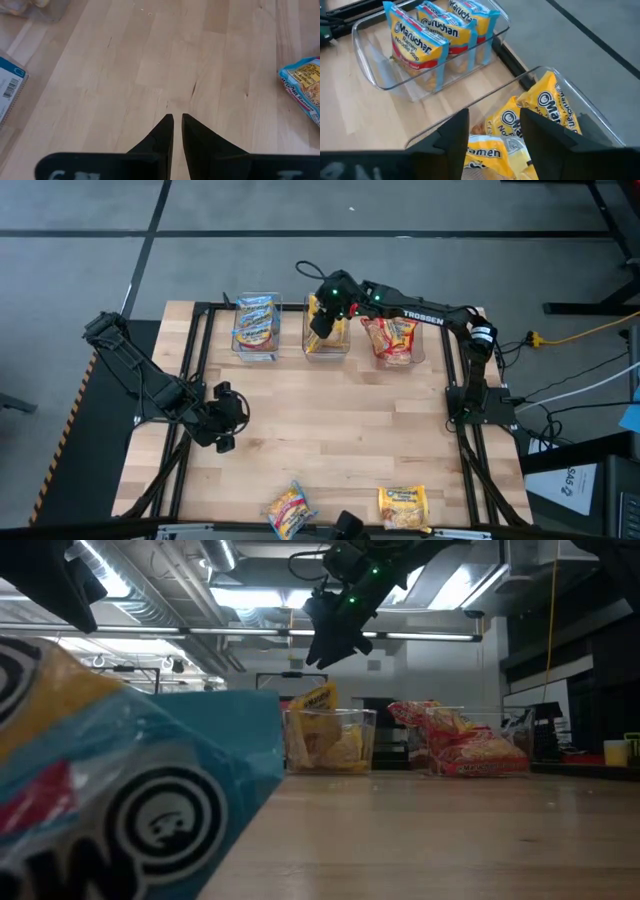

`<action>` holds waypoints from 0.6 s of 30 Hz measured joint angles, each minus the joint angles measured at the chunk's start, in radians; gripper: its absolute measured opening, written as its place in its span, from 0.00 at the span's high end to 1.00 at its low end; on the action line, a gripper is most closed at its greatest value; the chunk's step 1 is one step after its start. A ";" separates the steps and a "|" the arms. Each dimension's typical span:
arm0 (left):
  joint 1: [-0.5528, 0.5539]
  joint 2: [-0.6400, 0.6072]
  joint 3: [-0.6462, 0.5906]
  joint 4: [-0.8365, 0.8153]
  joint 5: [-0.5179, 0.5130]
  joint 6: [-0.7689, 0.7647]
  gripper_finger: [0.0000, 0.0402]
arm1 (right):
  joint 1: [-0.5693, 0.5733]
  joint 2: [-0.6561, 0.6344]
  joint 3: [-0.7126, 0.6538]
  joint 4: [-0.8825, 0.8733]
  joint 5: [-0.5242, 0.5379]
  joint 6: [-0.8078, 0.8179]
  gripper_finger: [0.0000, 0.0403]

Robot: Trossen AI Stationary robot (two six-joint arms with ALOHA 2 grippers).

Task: Sort Maruchan noodles
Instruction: Put the yellow noodle pack into the middle transparent bin

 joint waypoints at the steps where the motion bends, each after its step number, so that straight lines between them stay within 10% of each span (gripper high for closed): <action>1: 0.000 0.000 0.000 0.000 0.000 0.000 0.92 | 0.000 0.000 0.000 -0.006 0.001 -0.009 0.55; 18: 0.000 0.000 0.000 0.000 0.000 0.001 0.92 | -0.012 0.002 0.020 -0.039 -0.016 -0.396 0.74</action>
